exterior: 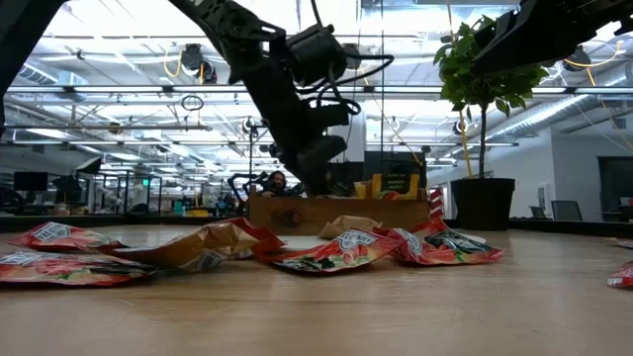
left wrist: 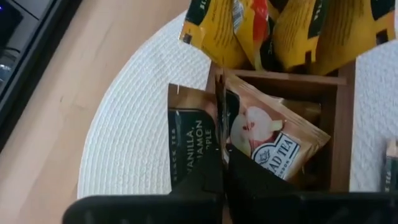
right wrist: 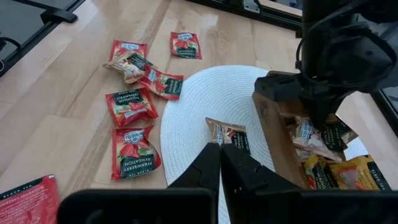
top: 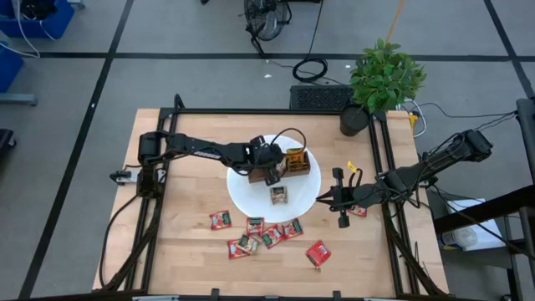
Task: Pick & Place Tea
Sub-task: Adjust the brown tea bags into the middle section of the wooden organizer
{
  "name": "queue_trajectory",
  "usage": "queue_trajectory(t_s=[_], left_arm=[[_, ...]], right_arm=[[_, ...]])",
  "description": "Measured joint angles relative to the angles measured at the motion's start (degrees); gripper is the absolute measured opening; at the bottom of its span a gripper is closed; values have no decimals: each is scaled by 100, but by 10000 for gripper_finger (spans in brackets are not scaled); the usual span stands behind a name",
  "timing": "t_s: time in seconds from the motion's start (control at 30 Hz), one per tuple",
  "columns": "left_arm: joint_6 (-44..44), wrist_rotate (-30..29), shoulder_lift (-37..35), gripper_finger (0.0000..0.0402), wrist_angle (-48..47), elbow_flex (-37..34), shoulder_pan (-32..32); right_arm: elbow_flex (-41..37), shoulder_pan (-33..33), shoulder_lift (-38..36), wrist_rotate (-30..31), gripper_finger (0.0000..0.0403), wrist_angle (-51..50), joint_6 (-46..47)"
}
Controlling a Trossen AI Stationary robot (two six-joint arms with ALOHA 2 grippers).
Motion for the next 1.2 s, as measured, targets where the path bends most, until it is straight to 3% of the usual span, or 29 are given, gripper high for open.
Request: queue_trajectory(t_s=[0.33,0.77,1.2], left_arm=[[32,-8,-158,5,200,-22,-13],[62,51,-155,33,189,-20,-28],[109,-133,-155,171,185,-20,-81]], right_arm=[[0,-2,2,2,4,-1,-7],[0,0,0,2,4,-7,7],[0,0,2,0,4,-2,7]])
